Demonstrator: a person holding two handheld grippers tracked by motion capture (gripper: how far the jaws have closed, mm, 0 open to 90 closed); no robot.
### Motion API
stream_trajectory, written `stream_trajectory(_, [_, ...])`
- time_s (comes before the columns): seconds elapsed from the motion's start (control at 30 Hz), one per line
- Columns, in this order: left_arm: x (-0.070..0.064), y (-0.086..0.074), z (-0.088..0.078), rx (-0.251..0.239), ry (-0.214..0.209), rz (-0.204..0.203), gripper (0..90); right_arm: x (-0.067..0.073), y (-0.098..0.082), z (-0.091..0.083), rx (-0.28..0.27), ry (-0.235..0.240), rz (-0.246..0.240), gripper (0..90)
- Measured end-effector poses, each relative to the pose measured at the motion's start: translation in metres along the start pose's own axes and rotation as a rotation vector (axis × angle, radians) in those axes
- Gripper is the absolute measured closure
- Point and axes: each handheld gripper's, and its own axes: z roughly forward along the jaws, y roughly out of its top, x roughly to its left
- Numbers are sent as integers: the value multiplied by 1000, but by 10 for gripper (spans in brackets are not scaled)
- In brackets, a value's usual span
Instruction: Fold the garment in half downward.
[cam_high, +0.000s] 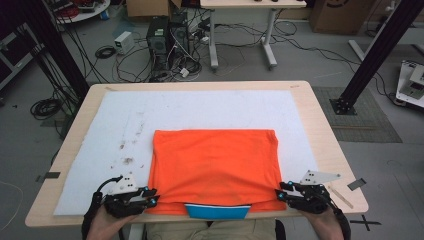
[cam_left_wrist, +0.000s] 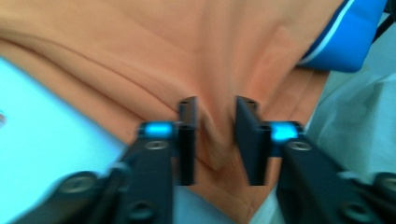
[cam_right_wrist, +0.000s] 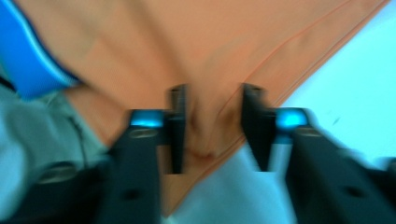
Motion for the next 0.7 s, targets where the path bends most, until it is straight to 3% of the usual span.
stream_trajectory(0.07, [3, 4, -4, -25, 24, 4, 602, -1, 4, -1, -22, -7, 6, 516])
stream_trajectory(0.2, [15, 13, -9, -87, 83, -32, 523, -9, 12, -1, -59, -59, 37, 390])
stream_trajectory(0.3, [26, 25, -10, -98, 134, -31, 509, -19, 21, 2, -77, -86, 67, 370])
stream_trajectory(0.4, [37, 39, -8, -107, 158, -29, 504, -29, 32, 7, -84, -106, 84, 336])
stream_trajectory(0.57, [57, 61, 10, -69, 209, -7, 487, -39, 54, 20, -69, -139, 71, 308])
stream_trajectory(0.63, [68, 68, 18, -47, 237, -15, 482, -42, 61, 27, -66, -146, 57, 308])
stream_trajectory(0.7, [81, 76, 24, -31, 236, -48, 474, -46, 68, 34, -66, -154, 61, 308])
